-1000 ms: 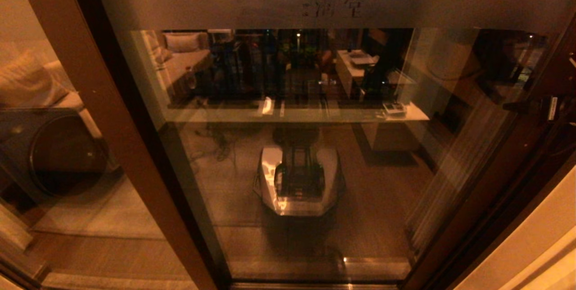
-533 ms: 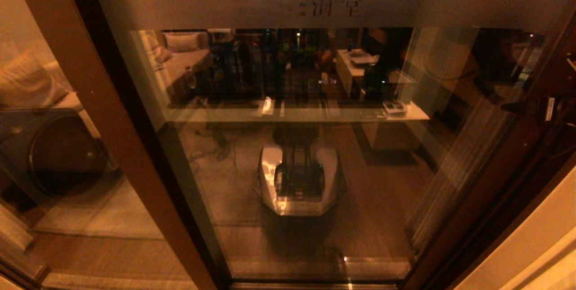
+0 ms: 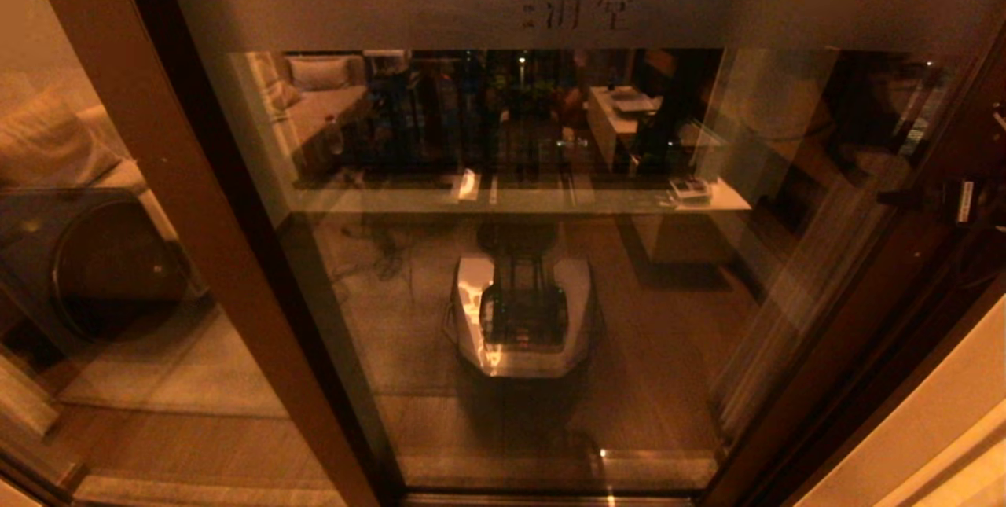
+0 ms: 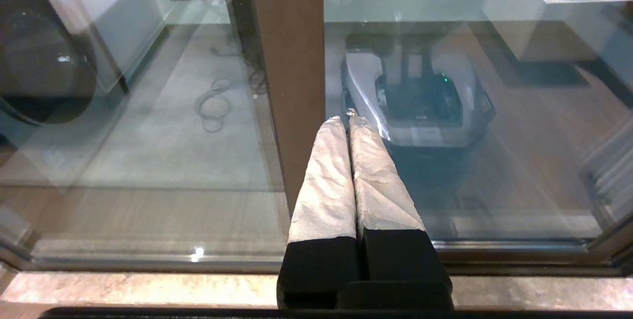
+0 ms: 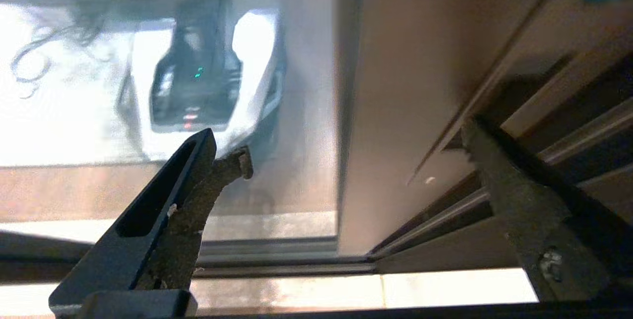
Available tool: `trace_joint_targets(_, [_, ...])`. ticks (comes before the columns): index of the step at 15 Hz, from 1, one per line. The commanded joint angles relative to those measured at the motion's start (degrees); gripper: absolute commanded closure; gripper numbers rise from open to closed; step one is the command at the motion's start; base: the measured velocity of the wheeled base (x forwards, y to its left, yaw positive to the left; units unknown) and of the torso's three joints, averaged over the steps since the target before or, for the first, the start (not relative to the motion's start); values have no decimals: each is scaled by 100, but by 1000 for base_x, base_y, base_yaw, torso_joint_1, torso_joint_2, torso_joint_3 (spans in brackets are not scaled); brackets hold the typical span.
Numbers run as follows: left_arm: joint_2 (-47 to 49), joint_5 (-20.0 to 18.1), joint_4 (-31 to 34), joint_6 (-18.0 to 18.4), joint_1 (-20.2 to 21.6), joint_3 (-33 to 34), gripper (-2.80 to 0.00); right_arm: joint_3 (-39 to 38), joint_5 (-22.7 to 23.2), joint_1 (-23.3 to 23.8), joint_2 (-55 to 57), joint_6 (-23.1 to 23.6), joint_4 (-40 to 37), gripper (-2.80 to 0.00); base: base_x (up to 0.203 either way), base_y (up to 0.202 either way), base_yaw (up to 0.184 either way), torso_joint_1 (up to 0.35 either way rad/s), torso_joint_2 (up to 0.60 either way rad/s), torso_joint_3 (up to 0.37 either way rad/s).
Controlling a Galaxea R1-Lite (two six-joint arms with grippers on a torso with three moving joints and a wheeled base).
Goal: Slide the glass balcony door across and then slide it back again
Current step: Open the slid door
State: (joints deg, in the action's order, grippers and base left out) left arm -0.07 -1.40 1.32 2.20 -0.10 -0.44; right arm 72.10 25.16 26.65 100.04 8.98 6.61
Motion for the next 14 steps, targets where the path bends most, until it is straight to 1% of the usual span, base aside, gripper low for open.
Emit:
trace_joint_targets(1, [7,0,0,0,1,0,0,-124,-22,7,-221,1,25,-280,0,0,0,0,0,0])
trace_joint_targets(4, [7,0,0,0,1,0,0,-417,-23,58,-646,-207,21,-280,0,0,0,0,0,0])
trace_joint_targets(6, [7,0,0,0,1,0,0,-500,-50,132,-796,-239,16,-280,0,0,0,0,0,0])
trace_joint_targets(9, [7,0,0,0,1,0,0,-484,-306,192,-664,-228,16,-280,0,0,0,0,0,0])
trace_joint_targets(14, [7,0,0,-5,1,-8,0,-342,-268,187,-214,-213,40,-280,0,0,0,0,0,0])
